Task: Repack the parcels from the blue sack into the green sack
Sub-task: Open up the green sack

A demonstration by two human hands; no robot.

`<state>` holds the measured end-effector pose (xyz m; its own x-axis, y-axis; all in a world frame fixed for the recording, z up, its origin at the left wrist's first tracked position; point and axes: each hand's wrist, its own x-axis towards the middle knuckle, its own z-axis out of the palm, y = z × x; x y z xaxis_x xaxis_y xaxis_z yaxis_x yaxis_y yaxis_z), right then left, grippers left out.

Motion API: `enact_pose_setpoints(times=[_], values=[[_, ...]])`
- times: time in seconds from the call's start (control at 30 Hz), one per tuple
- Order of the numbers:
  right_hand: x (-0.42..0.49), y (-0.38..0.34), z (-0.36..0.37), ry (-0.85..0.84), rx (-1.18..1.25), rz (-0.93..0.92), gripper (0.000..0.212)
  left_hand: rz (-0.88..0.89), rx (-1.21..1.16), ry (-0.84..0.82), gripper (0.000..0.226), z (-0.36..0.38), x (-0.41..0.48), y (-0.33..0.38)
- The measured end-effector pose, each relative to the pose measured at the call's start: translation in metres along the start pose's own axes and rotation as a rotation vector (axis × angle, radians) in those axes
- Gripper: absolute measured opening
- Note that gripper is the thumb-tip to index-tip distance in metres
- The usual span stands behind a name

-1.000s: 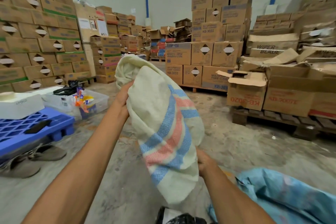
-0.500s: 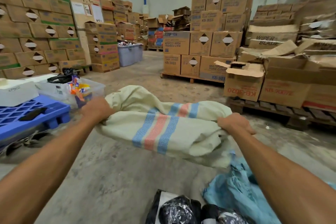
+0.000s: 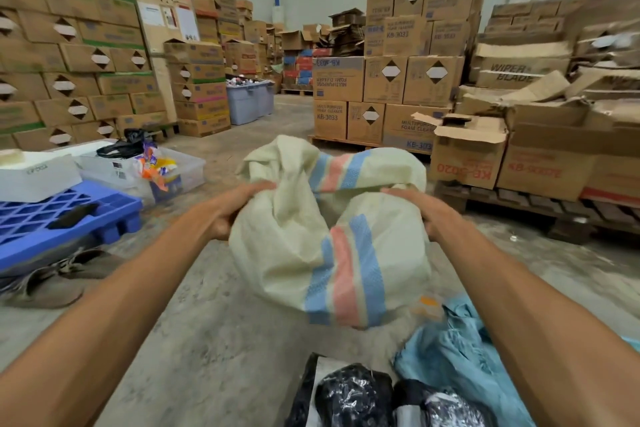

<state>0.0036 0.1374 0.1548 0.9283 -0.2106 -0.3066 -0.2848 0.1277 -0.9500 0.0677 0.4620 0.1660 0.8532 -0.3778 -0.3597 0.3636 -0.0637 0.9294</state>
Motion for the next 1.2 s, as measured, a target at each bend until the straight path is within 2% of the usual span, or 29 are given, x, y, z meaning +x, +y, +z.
enact_pose_setpoints(times=[0.03, 0.1, 0.13, 0.17, 0.2, 0.23, 0.27, 0.3, 0.37, 0.43, 0.53, 0.6, 0.7, 0.77, 0.83, 0.9, 0.93, 1.0, 1.03, 1.07, 1.1, 1.17, 1.2], values=[[0.004, 0.002, 0.005, 0.01, -0.081, -0.01, 0.032, -0.033, 0.103, 0.032, 0.078, 0.004, 0.002, -0.001], [0.012, 0.012, 0.01, 0.203, -0.43, -0.099, 0.053, -0.096, 0.233, 0.178, 0.046, 0.008, 0.014, -0.009], [0.015, 0.018, 0.01, 0.317, -0.708, -0.146, 0.064, -0.092, 0.265, 0.312, 0.039, 0.004, 0.022, -0.015], [0.022, 0.026, 0.005, 0.414, -0.98, -0.208, 0.068, -0.06, 0.304, 0.482, 0.042, -0.004, 0.027, -0.021], [0.023, 0.029, -0.002, 0.507, -1.148, -0.237, 0.062, -0.013, 0.382, 0.683, 0.047, -0.016, 0.027, -0.024], [0.024, 0.03, -0.014, 0.566, -1.215, -0.215, 0.05, 0.04, 0.498, 0.875, 0.05, -0.032, 0.025, -0.026], [0.023, 0.029, -0.028, 0.602, -1.202, -0.145, 0.04, 0.058, 0.628, 0.98, 0.051, -0.049, 0.022, -0.026], [0.024, 0.026, -0.04, 0.595, -1.158, -0.048, 0.039, 0.052, 0.716, 1.014, 0.05, -0.064, 0.018, -0.025], [0.027, 0.016, -0.058, 0.477, -1.109, 0.16, 0.048, -0.009, 0.873, 0.958, 0.047, -0.086, 0.012, -0.021], [0.029, 0.011, -0.058, 0.433, -1.093, 0.195, 0.045, -0.021, 0.999, 0.892, 0.049, -0.092, 0.012, -0.02], [0.027, 0.007, -0.049, 0.359, -0.986, 0.174, 0.039, -0.123, 1.095, 0.706, 0.073, -0.098, 0.021, -0.017], [0.034, 0.006, -0.052, 0.253, -0.716, 0.236, 0.037, -0.249, 0.947, 0.546, 0.077, -0.103, 0.021, -0.011], [0.044, 0.004, -0.047, 0.228, -0.261, 0.211, 0.036, -0.324, 0.704, 0.408, 0.053, -0.104, 0.01, -0.006], [0.04, -0.006, -0.032, 0.178, -0.171, 0.147, 0.022, -0.267, 0.581, 0.355, 0.037, -0.096, 0.005, -0.003], [0.039, -0.015, -0.018, 0.093, -0.174, 0.157, 0.028, -0.15, 0.403, 0.326, 0.021, -0.086, 0.003, 0.001], [0.037, -0.02, -0.006, 0.003, -0.243, 0.166, 0.028, -0.045, 0.313, 0.363, 0.027, -0.075, 0.007, 0.003], [0.038, -0.02, 0.0, -0.02, -0.352, 0.169, 0.027, 0.004, 0.298, 0.372, 0.027, -0.072, 0.011, 0.004], [0.047, -0.015, 0.01, 0.061, -0.679, 0.056, 0.018, 0.09, 0.346, 0.355, 0.023, -0.067, 0.017, 0.004], [0.052, -0.011, 0.013, 0.106, -0.825, -0.054, 0.032, 0.095, 0.381, 0.378, 0.019, -0.069, 0.023, 0.003], [0.054, -0.007, 0.016, 0.142, -0.988, -0.133, 0.047, 0.086, 0.463, 0.446, 0.016, -0.072, 0.03, 0.002], [0.053, -0.002, 0.016, 0.165, -1.102, -0.199, 0.053, 0.07, 0.646, 0.559, 0.023, -0.077, 0.031, 0.0], [0.054, 0.009, 0.007, 0.233, -1.255, -0.266, 0.054, 0.079, 1.114, 0.836, 0.039, -0.09, 0.021, -0.003], [0.053, 0.013, -0.003, 0.301, -1.261, -0.258, 0.053, 0.102, 1.248, 0.956, 0.04, -0.1, 0.016, -0.007]])
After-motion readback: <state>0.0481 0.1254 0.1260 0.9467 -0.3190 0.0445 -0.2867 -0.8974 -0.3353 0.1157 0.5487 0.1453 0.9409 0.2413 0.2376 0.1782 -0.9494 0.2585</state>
